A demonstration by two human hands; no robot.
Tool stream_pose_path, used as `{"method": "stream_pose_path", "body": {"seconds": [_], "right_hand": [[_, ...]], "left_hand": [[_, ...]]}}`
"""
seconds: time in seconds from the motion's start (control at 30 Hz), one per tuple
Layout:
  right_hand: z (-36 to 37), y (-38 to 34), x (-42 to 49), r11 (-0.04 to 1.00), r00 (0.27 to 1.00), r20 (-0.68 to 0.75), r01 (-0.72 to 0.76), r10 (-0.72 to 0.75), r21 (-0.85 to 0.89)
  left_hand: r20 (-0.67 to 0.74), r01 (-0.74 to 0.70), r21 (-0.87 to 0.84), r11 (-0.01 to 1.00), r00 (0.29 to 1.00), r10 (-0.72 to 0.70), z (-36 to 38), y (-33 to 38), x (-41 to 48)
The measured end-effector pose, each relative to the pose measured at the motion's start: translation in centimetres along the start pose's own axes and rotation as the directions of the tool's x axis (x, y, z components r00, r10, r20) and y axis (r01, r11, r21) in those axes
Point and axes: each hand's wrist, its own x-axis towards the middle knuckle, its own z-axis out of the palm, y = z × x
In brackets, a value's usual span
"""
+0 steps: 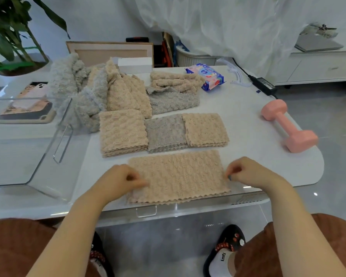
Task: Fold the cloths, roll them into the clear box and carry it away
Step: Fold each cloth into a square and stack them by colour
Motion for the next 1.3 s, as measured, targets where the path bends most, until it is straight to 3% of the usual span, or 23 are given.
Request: {"method": "stream_pose_path", "body": {"seconds": [0.07,0.1,0.17,0.23,0.33,0.5,0.63,0.77,0.87,0.93,1.07,1.17,1.23,1.3], "right_hand": [[1.3,-1.8,0.7,0.991,0.953,-0.278,0.102,-0.122,-0.087],[2.5,-2.5,1.2,0.976,0.923,-0.329,0.159,-0.201,-0.152],[5.3,-2.7,2.0,0.945,0.920,-0.281,0.204,-0.274,-0.256],[7.8,-1.9,2.3,0.933,0.942,-0.234,0.156,-0.238,-0.323],[9.5,-0.1,2.4,0.922,0.935,-0.272,0.116,-0.227,-0.370],[7.4,-0.9,3.0,0.999,0.918,-0.395,0.044,-0.042,-0.005],[5.2,-2.0,2.7,0.884,0.973,-0.226,0.064,0.048,0.464],[3.7,-1.2,2.7,0.886,0.996,-0.077,-0.008,0.049,0.464],[3.0,-0.5,2.3,0.870,0.996,-0.035,-0.050,0.077,0.490],[2.5,-0.2,2.0,0.856,0.997,-0.031,-0.043,0.069,0.515],[1.7,0.5,1.0,0.882,1.000,0.010,-0.026,0.024,0.470],[1.0,1.0,0.3,0.873,0.999,0.032,0.002,-0.021,0.488],[0.5,1.4,-0.4,0.857,0.997,0.061,0.017,-0.056,0.515],[-0.5,1.9,-1.9,0.814,0.996,0.045,0.039,-0.080,0.580]], "left_hand": [[-0.297,-0.049,0.111,0.993,0.952,0.080,1.5,2.1,1.0],[-0.356,-0.062,0.166,0.984,0.927,0.119,2.7,3.1,1.4],[-0.288,-0.053,0.307,0.950,0.947,0.145,5.7,3.9,2.1],[-0.199,-0.009,0.420,0.908,0.975,0.102,8.1,3.3,2.4],[-0.224,0.024,0.438,0.899,0.971,0.083,9.6,1.7,2.6],[-0.158,-0.055,0.505,0.861,0.975,0.155,8.6,1.4,2.9],[-0.080,-0.195,0.507,0.840,0.959,0.270,6.1,0.5,3.7],[-0.312,-0.299,0.429,0.853,0.837,0.450,7.3,2.8,2.5],[-0.144,-0.531,0.449,0.718,0.751,0.645,12.3,7.2,1.4],[-0.046,-0.555,0.534,0.637,0.734,0.678,15.6,8.6,1.4],[-0.153,-0.490,0.594,0.638,0.710,0.687,17.2,8.9,2.2],[-0.292,-0.495,0.437,0.751,0.711,0.639,16.3,9.3,1.8],[-0.362,-0.499,0.163,0.851,0.772,0.522,15.1,9.9,0.7],[-0.361,-0.483,-0.092,0.871,0.831,0.423,14.0,10.6,-0.6]]}}
